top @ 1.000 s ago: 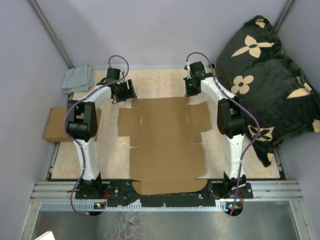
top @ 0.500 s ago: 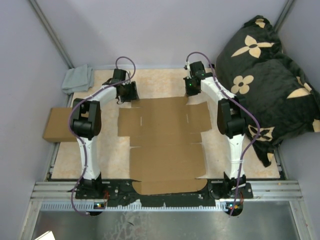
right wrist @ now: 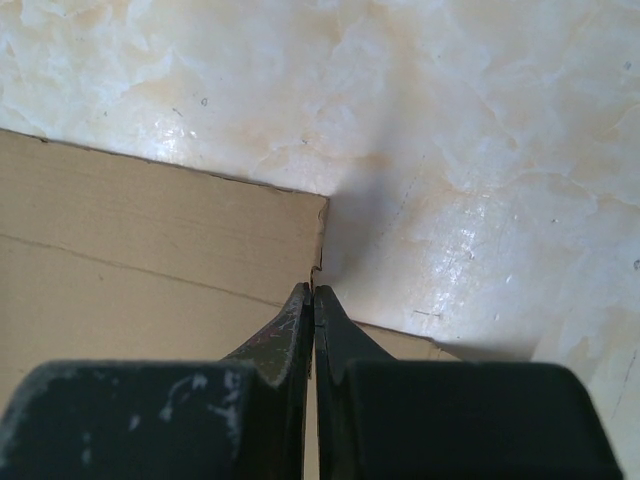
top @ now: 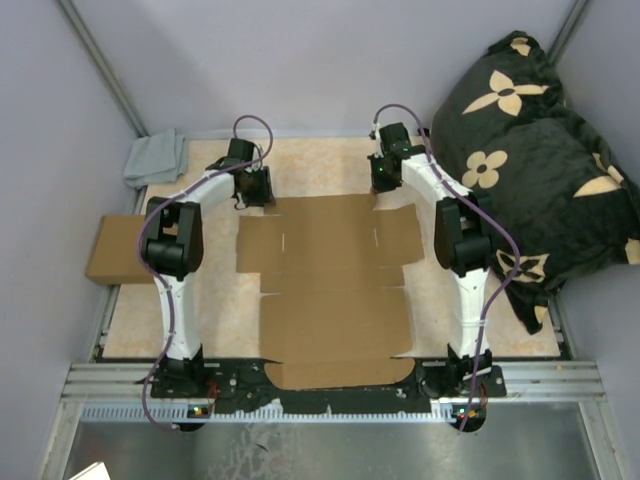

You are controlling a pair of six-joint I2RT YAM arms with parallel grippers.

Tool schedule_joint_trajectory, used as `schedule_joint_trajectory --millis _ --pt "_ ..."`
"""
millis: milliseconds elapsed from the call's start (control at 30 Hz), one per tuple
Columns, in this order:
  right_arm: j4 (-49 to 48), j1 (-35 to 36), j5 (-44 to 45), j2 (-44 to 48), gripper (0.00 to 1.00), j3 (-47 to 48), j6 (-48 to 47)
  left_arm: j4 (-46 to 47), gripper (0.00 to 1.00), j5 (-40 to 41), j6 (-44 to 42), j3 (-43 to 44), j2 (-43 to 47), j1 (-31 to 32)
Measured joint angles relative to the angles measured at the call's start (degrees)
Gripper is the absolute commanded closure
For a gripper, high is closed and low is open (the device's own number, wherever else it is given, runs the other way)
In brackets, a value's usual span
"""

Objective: Fold the paper box

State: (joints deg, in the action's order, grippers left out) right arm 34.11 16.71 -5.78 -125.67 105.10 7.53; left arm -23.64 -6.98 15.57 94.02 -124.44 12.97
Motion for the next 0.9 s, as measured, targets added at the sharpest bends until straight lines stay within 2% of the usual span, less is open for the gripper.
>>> schedule_joint_trajectory --millis 467,700,800,900 --pt "0.0 0.04 0.57 -0.26 0.99 0.26 1.27 -4.46 0.61 -0.72 1.31 4.11 3.34 3.23" --pt "0.24 0.48 0.0 -0.63 0.73 0.72 2.58 -4.46 0.61 -3.48 2.58 4.48 3.8 5.18" --pt "0.42 0.94 -0.55 -0.63 0.65 0.72 3.06 -4.42 0.61 -4.2 2.93 4.55 3.67 5.44" --pt "0.59 1.31 -1.11 -0.63 0.62 0.74 3.17 -4.24 0.6 -4.57 3.28 4.57 3.13 5.66"
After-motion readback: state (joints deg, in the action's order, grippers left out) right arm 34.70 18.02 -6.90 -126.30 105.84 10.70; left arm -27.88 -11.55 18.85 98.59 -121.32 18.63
